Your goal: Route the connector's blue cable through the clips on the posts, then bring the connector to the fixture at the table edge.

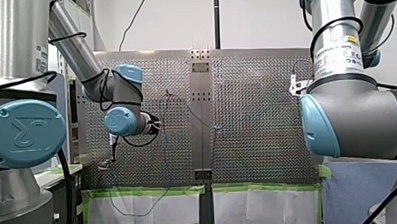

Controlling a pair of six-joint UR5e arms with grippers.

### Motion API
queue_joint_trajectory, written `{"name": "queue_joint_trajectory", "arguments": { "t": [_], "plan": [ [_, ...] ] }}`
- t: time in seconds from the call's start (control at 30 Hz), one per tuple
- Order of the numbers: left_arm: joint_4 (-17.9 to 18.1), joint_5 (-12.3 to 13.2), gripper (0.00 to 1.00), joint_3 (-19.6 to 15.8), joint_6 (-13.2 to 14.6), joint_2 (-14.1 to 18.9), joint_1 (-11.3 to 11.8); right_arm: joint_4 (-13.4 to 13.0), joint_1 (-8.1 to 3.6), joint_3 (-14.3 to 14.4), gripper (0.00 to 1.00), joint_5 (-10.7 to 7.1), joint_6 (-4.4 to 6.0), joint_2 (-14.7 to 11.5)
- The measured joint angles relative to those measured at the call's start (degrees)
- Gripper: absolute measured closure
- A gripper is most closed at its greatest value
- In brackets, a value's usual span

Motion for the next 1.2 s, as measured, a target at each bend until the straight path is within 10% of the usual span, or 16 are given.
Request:
{"name": "queue_joint_trajectory", "arguments": {
  "t": [1.2],
  "plan": [
    [0.2,0.3,0.0,0.0,0.0,0.0,-0.2,1.5,0.74,3.6,0.0,16.52,3.97,-0.6]
  ]
}}
